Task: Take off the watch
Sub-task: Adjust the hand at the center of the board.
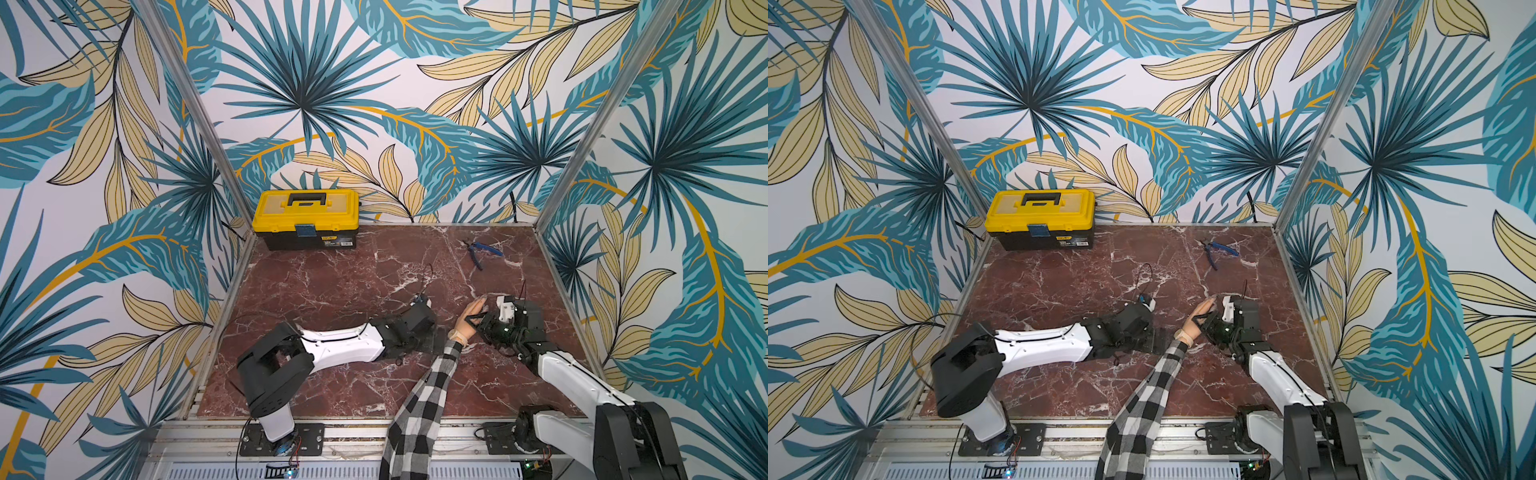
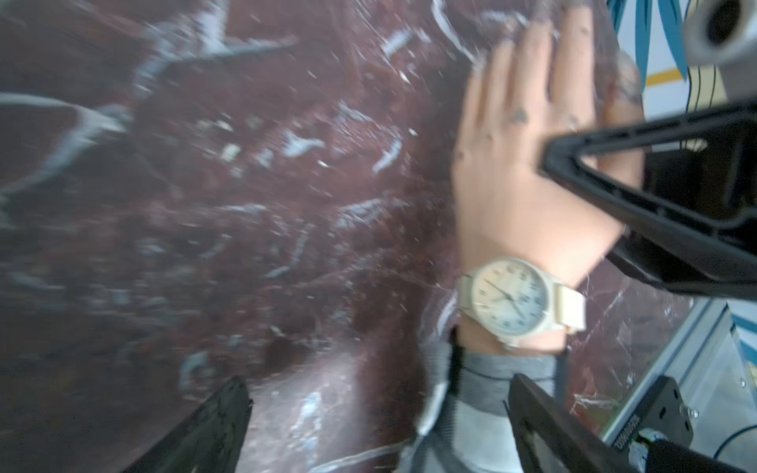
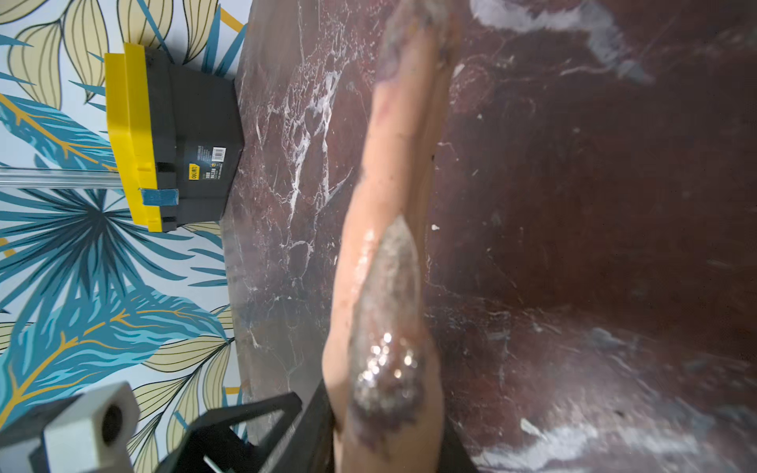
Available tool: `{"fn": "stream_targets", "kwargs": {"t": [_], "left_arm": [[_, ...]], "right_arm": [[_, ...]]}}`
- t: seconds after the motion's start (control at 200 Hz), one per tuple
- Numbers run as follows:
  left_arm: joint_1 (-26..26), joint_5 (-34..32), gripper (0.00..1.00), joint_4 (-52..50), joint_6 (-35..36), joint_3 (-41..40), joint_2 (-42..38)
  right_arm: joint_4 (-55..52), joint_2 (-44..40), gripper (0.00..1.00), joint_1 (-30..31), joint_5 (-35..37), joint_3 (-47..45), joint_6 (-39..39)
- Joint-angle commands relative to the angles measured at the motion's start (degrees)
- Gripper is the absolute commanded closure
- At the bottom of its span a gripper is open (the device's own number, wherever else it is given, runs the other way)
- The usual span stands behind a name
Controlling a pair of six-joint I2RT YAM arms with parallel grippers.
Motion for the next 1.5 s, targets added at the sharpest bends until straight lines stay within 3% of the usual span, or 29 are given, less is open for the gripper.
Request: {"fn": "stream_targets", "kwargs": {"t": [0.0,0.235,0.421,0.721,1.126,1.347,1.497], "left_arm": [[4.3,-4.0,0.0,-3.3,0.6,-4.0,-5.0],[11.4,-8.1,0.01,-3.3,2.0,-12.6,-16.0],[17.2,-6.9,0.0,-3.2,1.9,-17.2,-21.2],[20.4,-4.9,0.01,-3.3,2.1,-18.6,-23.5],[21.4,-4.7,0.01,-3.4,-0.2,-20.5,-25.1],[21.9,-4.1,0.01,-3.4,-1.1,-22.7,-27.3],[22.3,-3.0,0.01,-3.3,-1.1,-22.1,-26.3]], "right_arm": [[-16.7,-0.6,0.79,2.5,6.0,6.4,-3.6],[-31.5,7.3,0.79,13.2,21.0,20.1,-4.7],[-41.0,17.7,0.79,20.5,31.7,31.9,-4.2],[-50.2,34.5,0.79,27.0,40.8,49.3,-2.8],[-58.7,55.1,0.76,34.0,45.1,70.5,-2.6],[-60.4,60.7,0.53,37.5,42.8,78.1,-1.5],[-59.3,63.1,0.48,39.4,38.3,83.3,-1.2]]}}
